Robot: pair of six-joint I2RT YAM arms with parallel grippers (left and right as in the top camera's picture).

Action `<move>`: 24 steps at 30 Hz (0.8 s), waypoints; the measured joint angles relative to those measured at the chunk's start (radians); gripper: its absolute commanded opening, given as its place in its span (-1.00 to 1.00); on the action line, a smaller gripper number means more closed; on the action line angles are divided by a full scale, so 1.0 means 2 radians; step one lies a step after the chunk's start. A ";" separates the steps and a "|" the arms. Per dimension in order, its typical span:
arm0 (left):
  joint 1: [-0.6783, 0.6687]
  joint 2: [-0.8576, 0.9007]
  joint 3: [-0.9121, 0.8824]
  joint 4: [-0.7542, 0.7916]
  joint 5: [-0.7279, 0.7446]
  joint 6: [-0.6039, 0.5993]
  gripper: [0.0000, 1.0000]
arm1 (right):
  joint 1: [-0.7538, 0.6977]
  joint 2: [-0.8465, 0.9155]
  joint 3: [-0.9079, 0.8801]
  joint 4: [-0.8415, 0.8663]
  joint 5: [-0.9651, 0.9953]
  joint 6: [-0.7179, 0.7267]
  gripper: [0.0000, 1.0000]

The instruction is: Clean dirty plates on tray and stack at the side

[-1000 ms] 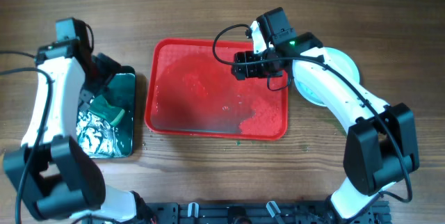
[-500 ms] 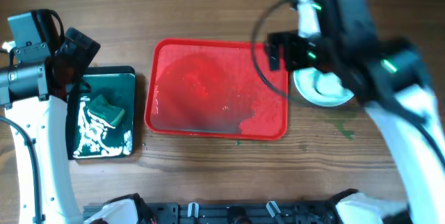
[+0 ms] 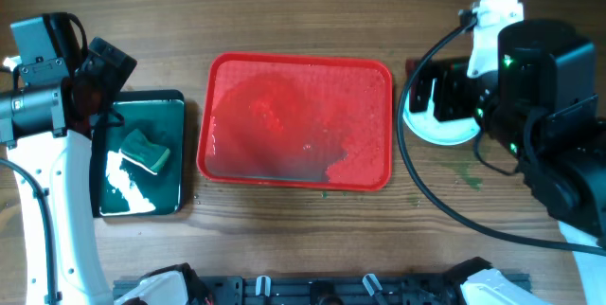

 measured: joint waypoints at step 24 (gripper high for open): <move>0.000 0.000 0.000 -0.001 0.000 -0.001 1.00 | -0.135 -0.555 -0.853 0.601 -0.190 -0.116 0.99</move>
